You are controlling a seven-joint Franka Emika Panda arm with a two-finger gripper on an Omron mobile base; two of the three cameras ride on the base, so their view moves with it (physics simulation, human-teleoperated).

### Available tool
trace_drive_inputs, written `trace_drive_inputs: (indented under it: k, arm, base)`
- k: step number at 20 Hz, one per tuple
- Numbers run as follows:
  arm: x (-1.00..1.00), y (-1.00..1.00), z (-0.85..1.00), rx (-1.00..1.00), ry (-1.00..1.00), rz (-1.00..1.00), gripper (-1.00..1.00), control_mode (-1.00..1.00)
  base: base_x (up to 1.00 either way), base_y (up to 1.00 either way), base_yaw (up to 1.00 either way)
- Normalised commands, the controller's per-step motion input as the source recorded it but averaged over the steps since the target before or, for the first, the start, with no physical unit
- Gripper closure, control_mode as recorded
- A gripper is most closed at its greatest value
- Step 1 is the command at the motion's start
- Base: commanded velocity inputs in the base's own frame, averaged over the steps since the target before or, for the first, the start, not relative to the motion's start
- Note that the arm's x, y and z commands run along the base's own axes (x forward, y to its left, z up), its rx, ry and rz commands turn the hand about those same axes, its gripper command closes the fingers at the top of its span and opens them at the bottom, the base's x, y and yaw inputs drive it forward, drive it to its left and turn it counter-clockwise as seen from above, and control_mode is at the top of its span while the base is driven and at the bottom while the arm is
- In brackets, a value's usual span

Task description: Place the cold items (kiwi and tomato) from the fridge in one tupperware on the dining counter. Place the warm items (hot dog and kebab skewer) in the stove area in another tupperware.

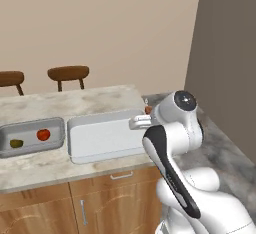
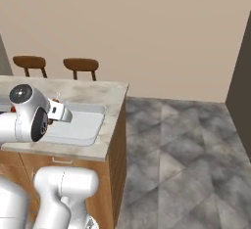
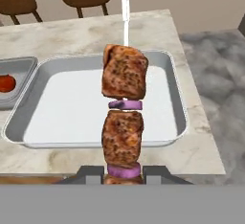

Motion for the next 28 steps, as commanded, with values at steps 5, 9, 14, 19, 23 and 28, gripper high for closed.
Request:
trace_drive_inputs:
  k: [5, 9, 14, 19, 23, 28]
  arm:
    - [0.40, 0.00, 0.00, -0.01, 0.00, 0.20, 1.00, -1.00]
    - [0.63, 0.06, 0.00, -0.13, 0.00, 0.53, 1.00, -1.00]
    - [0.49, 0.33, -0.09, -0.23, 0.07, 0.46, 1.00, -1.00]
    - [0.36, 0.47, -0.39, -0.32, 0.23, 0.38, 1.00, -1.00]
    - [0.24, 0.24, -0.45, -0.27, 0.08, 0.32, 1.00, -1.00]
    - [0.21, 0.00, -0.38, -0.13, 0.00, 0.29, 1.00, -1.00]
  base:
    - [0.28, 0.14, 0.00]
    - [0.00, 0.00, 0.00]
    - [0.00, 0.00, 0.00]
    - [0.00, 0.00, 0.00]
    - [0.00, 0.00, 0.00]
    - [0.00, 0.00, 0.00]
